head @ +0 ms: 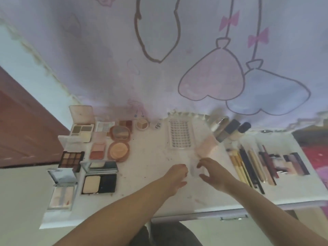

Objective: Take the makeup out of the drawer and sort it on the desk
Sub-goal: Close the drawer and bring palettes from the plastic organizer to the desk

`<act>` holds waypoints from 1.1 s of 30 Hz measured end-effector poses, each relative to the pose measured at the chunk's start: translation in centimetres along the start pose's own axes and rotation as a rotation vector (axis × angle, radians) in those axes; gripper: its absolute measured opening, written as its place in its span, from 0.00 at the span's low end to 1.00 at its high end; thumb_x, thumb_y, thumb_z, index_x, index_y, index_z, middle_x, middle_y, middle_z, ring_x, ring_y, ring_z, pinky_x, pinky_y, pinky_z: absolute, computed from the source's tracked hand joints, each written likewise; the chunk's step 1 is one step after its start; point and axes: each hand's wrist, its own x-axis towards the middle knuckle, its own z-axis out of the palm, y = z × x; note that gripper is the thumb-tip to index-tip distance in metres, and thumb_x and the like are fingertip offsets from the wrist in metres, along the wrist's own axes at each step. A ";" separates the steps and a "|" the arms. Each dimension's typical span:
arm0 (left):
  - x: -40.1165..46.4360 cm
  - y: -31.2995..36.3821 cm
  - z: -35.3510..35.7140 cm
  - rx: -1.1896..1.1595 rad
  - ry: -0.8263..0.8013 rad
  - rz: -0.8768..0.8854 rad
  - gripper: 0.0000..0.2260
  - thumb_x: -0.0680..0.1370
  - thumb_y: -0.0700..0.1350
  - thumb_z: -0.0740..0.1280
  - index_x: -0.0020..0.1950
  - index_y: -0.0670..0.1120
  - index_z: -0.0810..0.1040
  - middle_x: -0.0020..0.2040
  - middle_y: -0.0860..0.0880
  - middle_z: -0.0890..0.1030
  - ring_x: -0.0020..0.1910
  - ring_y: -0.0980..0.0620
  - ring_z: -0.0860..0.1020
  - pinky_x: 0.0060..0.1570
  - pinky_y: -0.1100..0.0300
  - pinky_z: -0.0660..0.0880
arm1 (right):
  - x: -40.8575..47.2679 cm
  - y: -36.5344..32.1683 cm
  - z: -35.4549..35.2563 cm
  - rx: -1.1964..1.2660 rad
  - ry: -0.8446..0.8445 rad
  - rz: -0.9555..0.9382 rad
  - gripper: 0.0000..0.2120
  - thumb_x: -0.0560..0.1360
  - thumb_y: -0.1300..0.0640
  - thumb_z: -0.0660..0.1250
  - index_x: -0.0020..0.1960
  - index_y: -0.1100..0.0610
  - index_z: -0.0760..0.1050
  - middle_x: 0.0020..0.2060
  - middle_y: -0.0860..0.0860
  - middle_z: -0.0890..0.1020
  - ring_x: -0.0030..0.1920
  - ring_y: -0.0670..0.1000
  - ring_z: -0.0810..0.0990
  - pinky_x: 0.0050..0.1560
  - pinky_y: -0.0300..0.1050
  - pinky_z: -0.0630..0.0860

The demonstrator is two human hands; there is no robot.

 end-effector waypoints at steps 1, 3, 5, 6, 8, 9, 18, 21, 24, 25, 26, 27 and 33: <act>0.5 0.1 0.9 0.020 0.008 0.005 0.11 0.80 0.38 0.56 0.40 0.48 0.71 0.43 0.49 0.72 0.45 0.53 0.71 0.54 0.56 0.69 | -0.3 0.4 0.9 -0.047 -0.004 -0.031 0.15 0.76 0.54 0.64 0.62 0.52 0.70 0.67 0.48 0.68 0.68 0.51 0.67 0.65 0.42 0.67; 1.0 0.0 2.2 0.028 0.013 0.008 0.12 0.80 0.38 0.56 0.39 0.49 0.71 0.42 0.50 0.73 0.46 0.53 0.71 0.52 0.58 0.69 | -0.7 0.8 2.0 -0.150 0.066 -0.083 0.15 0.76 0.55 0.64 0.62 0.55 0.70 0.67 0.51 0.68 0.68 0.55 0.66 0.63 0.45 0.68; 1.1 -0.3 2.7 0.014 0.018 0.001 0.11 0.79 0.37 0.57 0.39 0.48 0.71 0.41 0.49 0.73 0.45 0.53 0.71 0.51 0.59 0.69 | -0.7 0.8 2.5 -0.193 0.143 -0.119 0.12 0.76 0.57 0.63 0.59 0.58 0.71 0.62 0.54 0.71 0.63 0.59 0.69 0.56 0.47 0.71; 1.2 -0.6 2.6 0.011 0.018 0.002 0.10 0.79 0.37 0.57 0.40 0.47 0.72 0.42 0.48 0.73 0.45 0.53 0.71 0.50 0.59 0.69 | -0.7 0.9 2.6 -0.190 0.154 -0.136 0.11 0.76 0.57 0.62 0.58 0.58 0.71 0.60 0.54 0.72 0.61 0.58 0.70 0.54 0.47 0.71; 0.9 -0.8 1.7 -0.010 0.035 0.010 0.07 0.79 0.38 0.59 0.44 0.45 0.75 0.42 0.47 0.74 0.44 0.52 0.72 0.47 0.60 0.72 | -0.7 0.6 2.6 -0.115 0.147 -0.158 0.12 0.77 0.54 0.62 0.58 0.56 0.70 0.58 0.51 0.71 0.60 0.54 0.69 0.54 0.43 0.70; 0.8 -0.8 1.1 -0.029 0.049 0.035 0.06 0.79 0.38 0.60 0.46 0.44 0.76 0.42 0.47 0.75 0.43 0.52 0.73 0.46 0.60 0.73 | -0.7 0.3 2.5 -0.051 0.149 -0.162 0.12 0.77 0.53 0.63 0.58 0.54 0.70 0.58 0.49 0.71 0.59 0.51 0.69 0.55 0.41 0.70; -2.7 -0.4 -4.9 -0.335 -0.086 0.131 0.10 0.81 0.40 0.59 0.53 0.38 0.79 0.49 0.38 0.81 0.49 0.40 0.79 0.55 0.49 0.76 | 1.1 -6.5 -1.1 0.523 0.145 -0.219 0.02 0.76 0.52 0.66 0.48 0.50 0.75 0.45 0.44 0.81 0.46 0.43 0.80 0.48 0.39 0.78; -3.6 -0.7 -6.3 -0.459 -0.088 0.157 0.08 0.80 0.39 0.61 0.54 0.38 0.78 0.46 0.38 0.82 0.50 0.36 0.80 0.52 0.49 0.78 | 3.0 -8.2 -2.3 0.714 0.068 -0.116 0.04 0.78 0.56 0.64 0.46 0.53 0.77 0.42 0.49 0.84 0.43 0.48 0.83 0.45 0.42 0.81; -3.7 -0.9 -7.3 -0.589 -0.058 0.215 0.08 0.80 0.38 0.60 0.54 0.37 0.78 0.44 0.39 0.83 0.44 0.39 0.82 0.45 0.53 0.80 | 4.8 -9.6 -3.1 0.893 -0.090 -0.029 0.06 0.78 0.58 0.64 0.49 0.60 0.78 0.41 0.53 0.83 0.39 0.48 0.82 0.40 0.40 0.80; -3.5 -0.9 -7.6 -0.631 -0.037 0.234 0.08 0.80 0.38 0.60 0.53 0.37 0.78 0.44 0.39 0.83 0.42 0.40 0.82 0.44 0.53 0.80 | 5.4 -10.0 -3.2 0.861 -0.118 -0.023 0.07 0.77 0.57 0.65 0.50 0.60 0.78 0.41 0.52 0.83 0.38 0.47 0.81 0.38 0.38 0.79; -3.2 -0.7 -7.8 -0.672 -0.012 0.247 0.08 0.80 0.38 0.60 0.53 0.36 0.78 0.43 0.39 0.83 0.41 0.39 0.82 0.44 0.52 0.80 | 6.1 -10.4 -3.2 0.802 -0.124 -0.019 0.07 0.77 0.56 0.65 0.50 0.59 0.78 0.40 0.51 0.83 0.37 0.46 0.80 0.36 0.37 0.77; -2.9 -0.5 -8.1 -0.713 0.015 0.253 0.08 0.80 0.37 0.60 0.53 0.36 0.77 0.42 0.38 0.83 0.41 0.39 0.81 0.44 0.52 0.80 | 6.8 -10.8 -3.1 0.749 -0.114 -0.016 0.06 0.77 0.56 0.65 0.49 0.58 0.78 0.40 0.49 0.82 0.36 0.45 0.78 0.34 0.36 0.74; -0.1 1.1 -9.8 -0.955 0.190 0.232 0.05 0.80 0.35 0.59 0.54 0.36 0.73 0.43 0.38 0.76 0.43 0.40 0.76 0.40 0.50 0.80 | 11.8 -13.9 -2.5 0.716 -0.030 0.029 0.05 0.78 0.59 0.63 0.51 0.59 0.76 0.38 0.52 0.80 0.31 0.48 0.76 0.30 0.38 0.71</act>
